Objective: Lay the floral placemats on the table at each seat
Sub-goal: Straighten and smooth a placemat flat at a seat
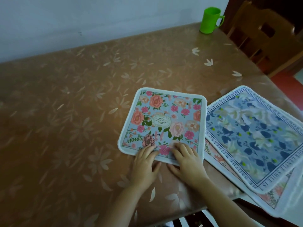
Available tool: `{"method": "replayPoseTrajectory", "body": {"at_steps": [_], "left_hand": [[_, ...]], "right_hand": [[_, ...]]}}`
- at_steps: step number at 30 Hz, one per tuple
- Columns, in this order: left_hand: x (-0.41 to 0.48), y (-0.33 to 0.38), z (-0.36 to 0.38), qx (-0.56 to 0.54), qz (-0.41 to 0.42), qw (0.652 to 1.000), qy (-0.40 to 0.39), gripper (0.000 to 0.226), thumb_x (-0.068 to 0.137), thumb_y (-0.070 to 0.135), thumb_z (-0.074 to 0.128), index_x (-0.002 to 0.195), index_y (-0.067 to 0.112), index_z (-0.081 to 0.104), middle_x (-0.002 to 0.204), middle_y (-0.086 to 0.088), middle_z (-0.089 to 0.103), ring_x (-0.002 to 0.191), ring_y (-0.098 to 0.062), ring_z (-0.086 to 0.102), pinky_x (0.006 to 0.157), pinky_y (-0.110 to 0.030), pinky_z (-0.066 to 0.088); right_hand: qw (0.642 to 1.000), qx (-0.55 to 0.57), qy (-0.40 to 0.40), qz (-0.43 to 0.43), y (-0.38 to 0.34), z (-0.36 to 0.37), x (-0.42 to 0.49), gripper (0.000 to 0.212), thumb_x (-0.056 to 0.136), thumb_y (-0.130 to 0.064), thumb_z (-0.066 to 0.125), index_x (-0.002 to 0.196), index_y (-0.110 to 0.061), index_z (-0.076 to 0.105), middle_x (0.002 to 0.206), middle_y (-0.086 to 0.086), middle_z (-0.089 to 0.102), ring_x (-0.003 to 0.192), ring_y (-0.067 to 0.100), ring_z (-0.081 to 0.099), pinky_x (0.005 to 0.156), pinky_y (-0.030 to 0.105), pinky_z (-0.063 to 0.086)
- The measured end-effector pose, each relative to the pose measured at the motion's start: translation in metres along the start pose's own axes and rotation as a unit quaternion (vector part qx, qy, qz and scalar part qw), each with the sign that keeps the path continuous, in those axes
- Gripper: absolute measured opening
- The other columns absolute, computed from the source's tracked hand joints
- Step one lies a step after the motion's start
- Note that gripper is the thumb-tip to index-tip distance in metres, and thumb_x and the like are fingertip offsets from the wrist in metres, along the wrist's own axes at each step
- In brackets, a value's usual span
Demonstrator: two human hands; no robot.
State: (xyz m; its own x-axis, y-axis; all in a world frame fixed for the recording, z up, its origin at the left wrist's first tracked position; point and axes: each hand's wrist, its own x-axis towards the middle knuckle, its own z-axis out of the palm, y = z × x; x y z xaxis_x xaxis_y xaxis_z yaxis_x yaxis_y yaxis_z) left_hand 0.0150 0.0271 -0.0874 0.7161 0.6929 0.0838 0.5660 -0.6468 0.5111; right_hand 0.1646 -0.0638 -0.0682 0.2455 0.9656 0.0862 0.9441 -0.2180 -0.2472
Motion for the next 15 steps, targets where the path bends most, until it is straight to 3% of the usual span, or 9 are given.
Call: {"method": "replayPoseTrajectory", "body": {"at_steps": [4, 10, 15], "left_hand": [[0.001, -0.001, 0.001, -0.024, -0.022, 0.999, 0.01, 0.034, 0.075, 0.021, 0.071, 0.108, 0.018, 0.062, 0.127, 0.003, 0.054, 0.121, -0.02, 0.044, 0.103, -0.036, 0.027], [0.008, 0.002, -0.004, -0.038, -0.041, 0.997, 0.044, 0.03, 0.065, 0.011, 0.078, 0.092, 0.02, 0.069, 0.112, 0.006, 0.064, 0.104, -0.022, 0.056, 0.086, -0.036, 0.037], [0.013, 0.0, -0.01, -0.081, -0.035, 0.993, 0.076, 0.019, 0.063, 0.0, 0.079, 0.077, 0.01, 0.072, 0.093, -0.003, 0.07, 0.088, -0.024, 0.063, 0.078, -0.042, 0.05]], "right_hand": [[1.0, 0.014, 0.025, -0.006, 0.006, 0.002, 0.001, 0.044, 0.064, -0.042, 0.076, 0.093, -0.011, 0.066, 0.098, 0.009, 0.068, 0.092, 0.028, 0.065, 0.075, 0.037, 0.054], [0.994, 0.091, 0.055, 0.012, 0.006, -0.001, 0.004, 0.032, 0.065, -0.03, 0.079, 0.083, -0.006, 0.068, 0.085, 0.008, 0.069, 0.082, 0.029, 0.066, 0.069, 0.036, 0.057], [0.991, 0.108, 0.074, 0.024, 0.001, -0.004, 0.005, 0.024, 0.066, -0.025, 0.08, 0.076, -0.007, 0.066, 0.077, 0.006, 0.068, 0.069, 0.027, 0.064, 0.061, 0.031, 0.056]]}}
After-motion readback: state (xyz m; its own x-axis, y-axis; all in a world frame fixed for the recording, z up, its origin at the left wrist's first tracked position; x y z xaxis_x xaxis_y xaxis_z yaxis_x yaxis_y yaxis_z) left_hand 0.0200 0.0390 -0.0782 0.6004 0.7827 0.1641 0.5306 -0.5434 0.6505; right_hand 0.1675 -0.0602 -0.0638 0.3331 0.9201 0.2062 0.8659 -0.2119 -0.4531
